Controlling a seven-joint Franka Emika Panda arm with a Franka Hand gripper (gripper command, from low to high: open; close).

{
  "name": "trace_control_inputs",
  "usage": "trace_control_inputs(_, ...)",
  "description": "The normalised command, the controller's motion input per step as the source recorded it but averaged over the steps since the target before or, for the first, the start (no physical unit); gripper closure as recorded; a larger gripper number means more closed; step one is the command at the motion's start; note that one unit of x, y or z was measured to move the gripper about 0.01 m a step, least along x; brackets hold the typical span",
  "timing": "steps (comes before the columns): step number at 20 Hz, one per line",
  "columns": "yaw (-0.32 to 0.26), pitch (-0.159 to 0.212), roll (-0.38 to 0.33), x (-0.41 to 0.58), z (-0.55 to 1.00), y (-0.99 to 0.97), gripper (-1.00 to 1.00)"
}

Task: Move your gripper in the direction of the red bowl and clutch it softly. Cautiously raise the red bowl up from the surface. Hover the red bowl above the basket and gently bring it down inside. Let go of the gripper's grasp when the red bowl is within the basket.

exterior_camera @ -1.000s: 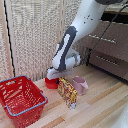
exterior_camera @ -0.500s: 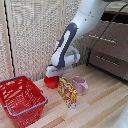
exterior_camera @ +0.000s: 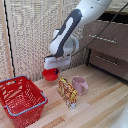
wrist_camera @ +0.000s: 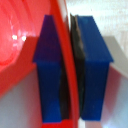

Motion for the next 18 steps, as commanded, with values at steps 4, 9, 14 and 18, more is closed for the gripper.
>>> trace_control_inputs(4, 0.059, 0.113, 0.095, 0.179, 0.81, 0.20, 1.00)
trace_control_inputs(9, 0.103, 0.110, 0.093, 0.062, 0.79, 0.44, 1.00)
trace_control_inputs(14, 0.073, 0.059, 0.085, 0.000, 0.68, 0.63, 1.00)
trace_control_inputs(18, 0.036, 0.010, 0.086, 0.000, 0.55, 0.74, 1.00)
